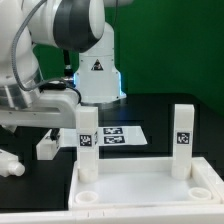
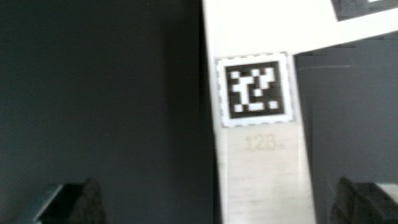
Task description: Assemble desk
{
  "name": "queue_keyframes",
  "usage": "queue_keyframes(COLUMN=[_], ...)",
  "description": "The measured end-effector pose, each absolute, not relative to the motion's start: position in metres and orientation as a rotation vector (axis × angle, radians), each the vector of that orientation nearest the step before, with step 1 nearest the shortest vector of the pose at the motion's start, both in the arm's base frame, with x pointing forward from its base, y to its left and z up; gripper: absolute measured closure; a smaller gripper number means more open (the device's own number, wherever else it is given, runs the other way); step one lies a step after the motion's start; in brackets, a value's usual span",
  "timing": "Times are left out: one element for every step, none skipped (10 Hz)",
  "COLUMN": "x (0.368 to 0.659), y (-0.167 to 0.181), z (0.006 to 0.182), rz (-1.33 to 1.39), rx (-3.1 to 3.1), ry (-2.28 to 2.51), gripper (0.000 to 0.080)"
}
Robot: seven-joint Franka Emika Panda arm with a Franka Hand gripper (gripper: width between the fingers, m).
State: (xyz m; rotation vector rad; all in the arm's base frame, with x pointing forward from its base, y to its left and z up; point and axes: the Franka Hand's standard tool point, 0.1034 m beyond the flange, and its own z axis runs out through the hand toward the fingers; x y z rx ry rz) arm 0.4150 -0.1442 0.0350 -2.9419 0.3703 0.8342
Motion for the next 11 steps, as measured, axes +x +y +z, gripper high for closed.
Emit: queue_keyframes(x=[0.412, 0.408, 0.404, 0.404, 0.402, 0.402, 0.402, 0.399, 0.397, 0.396, 0.396], y=[-0.141, -0.128, -0.121, -0.122, -0.123, -0.123, -0.123, -0.126, -0.125, -0.125, -0.125], z=[0.034, 0.033, 0.034, 0.033, 0.033, 0.03, 0.029, 0.026, 0.024, 0.023, 0.023], rz=[0.92, 1.029, 1.126, 1.19, 1.281, 1.321, 1.325, 1.359, 1.396, 1.401, 1.4], rx=[-2.917, -2.88, -2.817, -2.784, -2.736, -2.716, -2.719, -2.718, -2.703, -2.702, -2.702], ry=[0.326, 0.207, 0.147, 0.153, 0.162, 0.162, 0.178, 0.247, 0.272, 0.272, 0.271], gripper=[0.0151, 0.015, 0.015, 0.015, 0.015, 0.015, 0.015, 0.015, 0.015, 0.015, 0.015])
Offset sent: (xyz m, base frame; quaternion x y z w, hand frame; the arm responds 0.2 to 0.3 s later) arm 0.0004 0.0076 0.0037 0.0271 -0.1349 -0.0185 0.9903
